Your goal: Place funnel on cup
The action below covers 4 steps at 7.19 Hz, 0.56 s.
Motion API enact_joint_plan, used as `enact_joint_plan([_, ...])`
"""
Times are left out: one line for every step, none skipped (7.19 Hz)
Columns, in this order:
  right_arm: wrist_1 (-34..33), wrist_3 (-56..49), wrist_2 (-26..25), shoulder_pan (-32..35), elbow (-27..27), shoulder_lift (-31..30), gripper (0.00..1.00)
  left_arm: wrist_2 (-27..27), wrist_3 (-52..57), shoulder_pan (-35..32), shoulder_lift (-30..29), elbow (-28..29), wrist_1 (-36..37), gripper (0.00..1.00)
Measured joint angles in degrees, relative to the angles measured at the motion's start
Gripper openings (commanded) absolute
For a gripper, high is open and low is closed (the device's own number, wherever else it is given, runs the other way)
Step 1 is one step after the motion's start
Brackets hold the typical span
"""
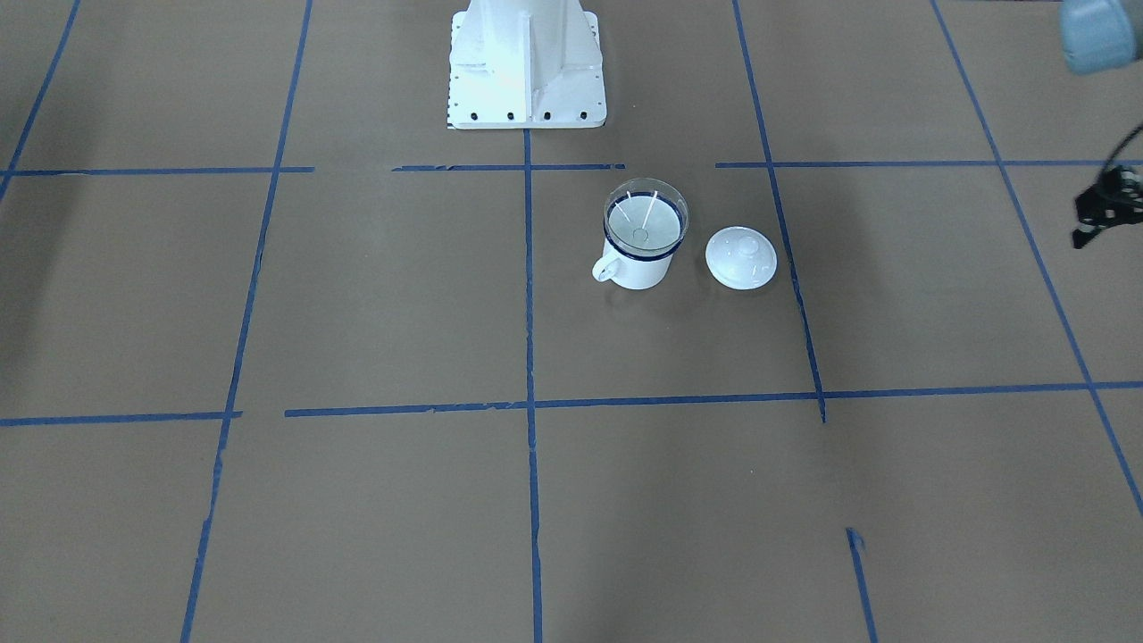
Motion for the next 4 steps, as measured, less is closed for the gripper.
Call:
enact_joint_plan([0.00, 0.00, 0.00, 0.00, -0.01, 0.00, 1.00, -0.46, 4.77, -3.63, 2.60, 2.84, -0.28, 1.00])
enact_joint_plan([0.00, 0.00, 0.00, 0.00, 0.00, 0.00, 1.00, -0.74, 8.65, -6.57, 5.76, 4.26, -0.70, 1.00])
enact_joint_plan([0.00, 0.00, 0.00, 0.00, 0.02, 0.00, 1.00, -1.09, 10.51, -8.50, 9.12, 4.73, -2.00, 1.00])
enact_joint_plan([0.00, 0.00, 0.00, 0.00, 0.03, 0.00, 1.00, -1.47, 11.09, -9.68, 11.53, 4.57, -4.27, 1.00])
